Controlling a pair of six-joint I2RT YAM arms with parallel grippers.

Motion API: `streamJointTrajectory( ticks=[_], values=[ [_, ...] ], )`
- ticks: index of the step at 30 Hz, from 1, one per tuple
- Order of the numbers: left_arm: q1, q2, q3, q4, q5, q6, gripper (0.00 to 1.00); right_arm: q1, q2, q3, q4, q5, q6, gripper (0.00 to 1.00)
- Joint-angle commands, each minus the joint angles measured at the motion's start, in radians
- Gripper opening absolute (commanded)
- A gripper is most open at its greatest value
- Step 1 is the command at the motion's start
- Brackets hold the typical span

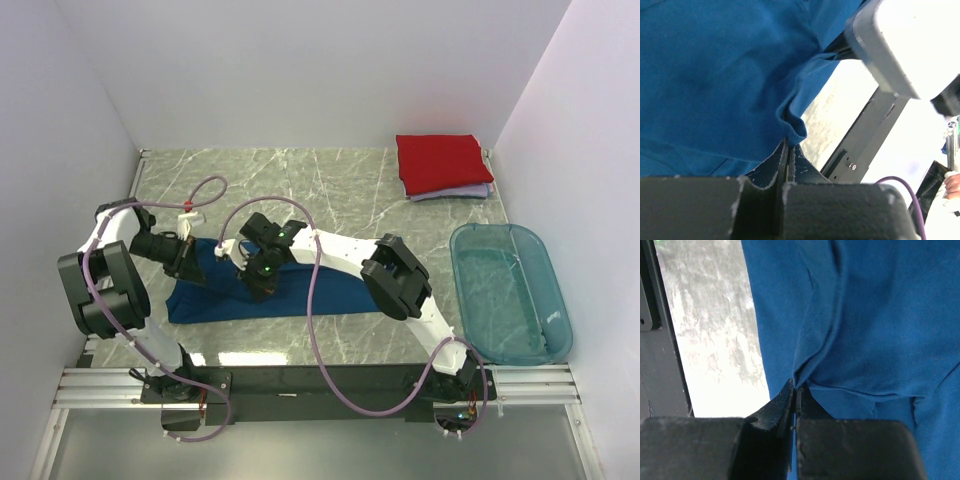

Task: Fold and stack the t-shirts
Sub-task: Fold the tshirt

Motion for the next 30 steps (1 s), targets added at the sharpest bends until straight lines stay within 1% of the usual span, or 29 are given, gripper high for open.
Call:
streamJointTrajectory(
  ticks=[1, 11, 23, 26, 29, 30],
  values=[
    [0.023, -0.027, 0.001, -0.047, -0.02, 0.054, 0.01, 0.009, -0.081, 0.031, -0.045, -0.004, -0.042, 0.0],
    [0.034, -0.1, -0.036, -0.05, -0.086, 0.085, 0.01, 0.005, -0.089, 0.043, -0.069, -0.01, -0.065, 0.0],
    [0.008, -0.249, -0.151, -0.048, -0.181, 0.169, 0.01, 0.008, -0.089, 0.054, -0.092, -0.015, -0.088, 0.0],
    [0.005, -0.228, -0.149, -0.047, -0.175, 0.156, 0.01, 0.008, -0.085, 0.054, -0.098, -0.018, -0.097, 0.0],
    [0.005, -0.184, -0.116, -0.045, -0.161, 0.133, 0.01, 0.007, -0.08, 0.052, -0.101, -0.02, -0.103, 0.0],
    [0.008, -0.168, -0.082, -0.045, -0.151, 0.123, 0.01, 0.005, -0.075, 0.055, -0.103, -0.023, -0.102, 0.0]
  ],
)
